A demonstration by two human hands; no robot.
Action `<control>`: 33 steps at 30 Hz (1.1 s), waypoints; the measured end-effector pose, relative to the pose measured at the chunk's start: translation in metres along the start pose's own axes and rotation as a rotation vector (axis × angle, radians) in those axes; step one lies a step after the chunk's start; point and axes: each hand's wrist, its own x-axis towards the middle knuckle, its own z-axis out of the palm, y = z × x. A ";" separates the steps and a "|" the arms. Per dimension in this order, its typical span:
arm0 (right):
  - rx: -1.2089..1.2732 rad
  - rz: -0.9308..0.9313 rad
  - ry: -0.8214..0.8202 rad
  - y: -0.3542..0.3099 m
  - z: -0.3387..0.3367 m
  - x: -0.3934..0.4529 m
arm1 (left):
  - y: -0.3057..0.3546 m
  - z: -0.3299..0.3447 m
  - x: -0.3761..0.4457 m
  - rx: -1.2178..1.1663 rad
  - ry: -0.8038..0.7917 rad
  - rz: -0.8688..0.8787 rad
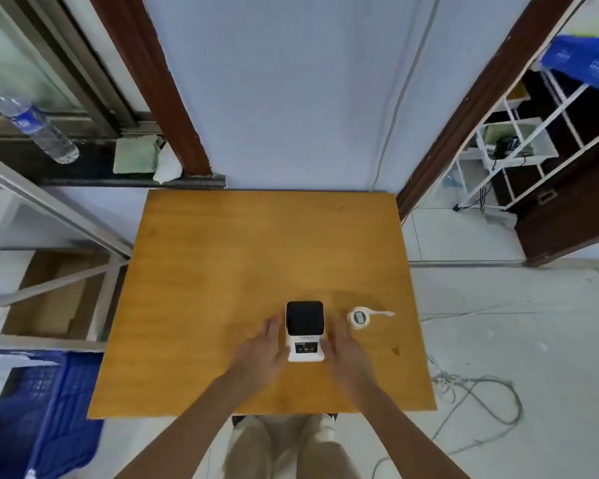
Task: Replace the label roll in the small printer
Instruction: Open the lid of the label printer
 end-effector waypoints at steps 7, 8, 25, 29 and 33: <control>0.053 -0.119 0.168 0.006 0.018 0.021 | -0.004 0.033 0.042 -0.037 0.288 0.027; 0.042 -0.137 0.185 0.011 0.023 0.022 | -0.002 0.038 0.042 -0.044 0.348 0.025; 0.170 -0.369 0.484 0.054 0.062 0.037 | -0.007 0.096 0.051 0.038 0.809 0.106; 0.313 -0.406 0.436 0.066 0.066 0.039 | -0.001 0.113 0.043 0.099 0.860 0.058; 0.283 -0.402 0.448 0.067 0.076 0.026 | -0.002 0.117 0.032 0.035 0.836 0.038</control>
